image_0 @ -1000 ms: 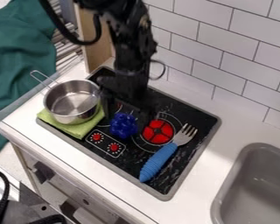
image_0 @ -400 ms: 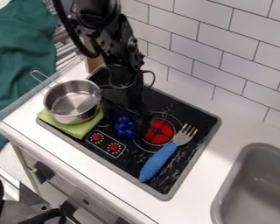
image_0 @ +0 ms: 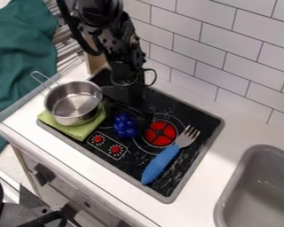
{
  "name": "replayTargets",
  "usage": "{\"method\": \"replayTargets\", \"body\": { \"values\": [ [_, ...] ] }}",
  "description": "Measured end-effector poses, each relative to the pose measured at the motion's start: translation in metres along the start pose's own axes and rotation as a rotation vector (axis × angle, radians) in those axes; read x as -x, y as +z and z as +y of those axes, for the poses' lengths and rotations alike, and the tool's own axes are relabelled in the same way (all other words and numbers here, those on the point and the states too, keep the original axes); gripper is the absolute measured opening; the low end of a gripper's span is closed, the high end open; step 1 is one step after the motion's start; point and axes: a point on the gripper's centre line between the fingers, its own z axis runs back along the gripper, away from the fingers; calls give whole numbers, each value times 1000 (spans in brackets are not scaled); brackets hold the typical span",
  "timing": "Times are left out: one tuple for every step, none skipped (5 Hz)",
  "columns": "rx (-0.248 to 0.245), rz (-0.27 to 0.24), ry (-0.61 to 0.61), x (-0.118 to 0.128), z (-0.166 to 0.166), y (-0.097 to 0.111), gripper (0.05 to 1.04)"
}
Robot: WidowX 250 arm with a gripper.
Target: Pick blue object from Burne and keep it in silver Bowl
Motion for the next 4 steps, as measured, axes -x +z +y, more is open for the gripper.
{"method": "replayTargets", "body": {
  "values": [
    [-43, -2, -46, -3, -3, 16, 841],
    [-99, -55, -139, -15, -14, 52, 841],
    [-165, -149, -195, -29, -19, 101, 840],
    [-184, -175, -115, -36, 0, 124, 840]
  ]
}}
